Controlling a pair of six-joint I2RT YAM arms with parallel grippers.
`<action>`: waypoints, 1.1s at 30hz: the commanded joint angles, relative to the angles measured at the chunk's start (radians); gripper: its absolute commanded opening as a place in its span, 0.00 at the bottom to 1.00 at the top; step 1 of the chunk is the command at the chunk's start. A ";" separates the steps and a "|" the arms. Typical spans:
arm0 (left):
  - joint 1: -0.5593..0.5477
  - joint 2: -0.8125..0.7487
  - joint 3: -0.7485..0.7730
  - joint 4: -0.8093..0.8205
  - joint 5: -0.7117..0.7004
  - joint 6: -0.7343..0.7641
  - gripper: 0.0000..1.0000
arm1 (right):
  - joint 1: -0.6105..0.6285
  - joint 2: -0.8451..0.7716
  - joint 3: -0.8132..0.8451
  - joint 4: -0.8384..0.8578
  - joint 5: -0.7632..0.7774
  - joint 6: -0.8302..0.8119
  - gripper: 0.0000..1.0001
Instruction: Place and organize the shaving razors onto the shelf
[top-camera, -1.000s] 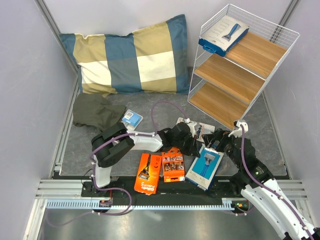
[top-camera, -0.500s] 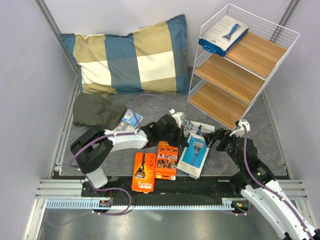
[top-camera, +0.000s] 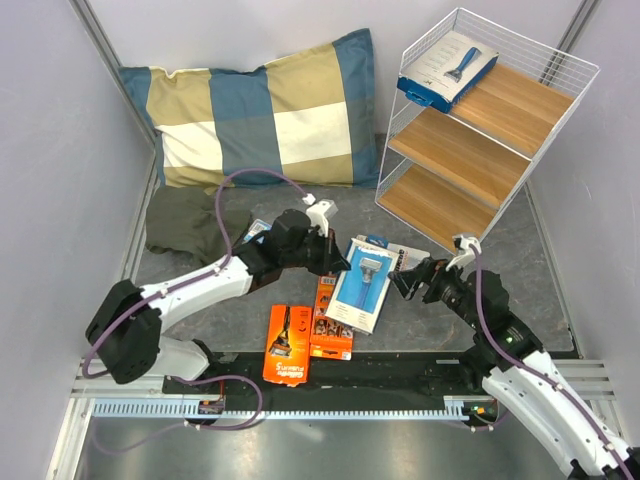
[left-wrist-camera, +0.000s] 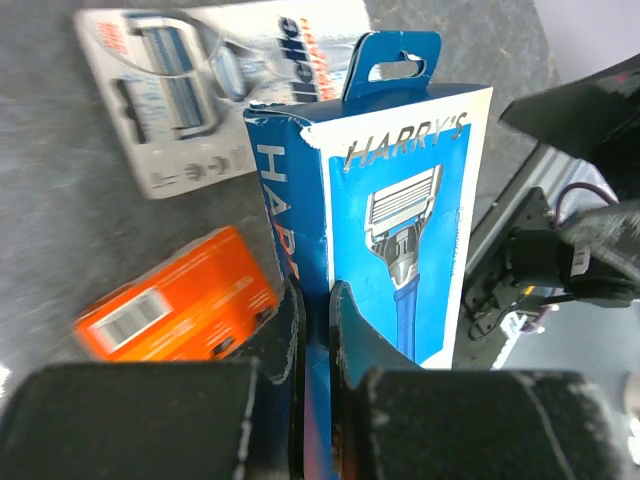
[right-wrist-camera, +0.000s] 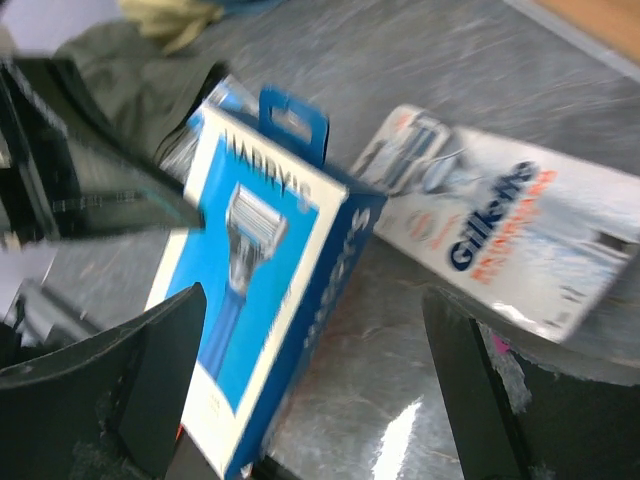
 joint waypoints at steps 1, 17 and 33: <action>0.091 -0.105 -0.012 -0.088 0.034 0.121 0.02 | 0.003 0.083 -0.049 0.221 -0.241 -0.023 0.98; 0.174 -0.257 -0.119 -0.046 0.309 0.172 0.02 | 0.003 0.419 -0.218 0.882 -0.534 0.190 0.98; 0.137 -0.229 -0.130 0.045 0.415 0.145 0.02 | 0.005 0.534 -0.236 1.074 -0.610 0.259 0.66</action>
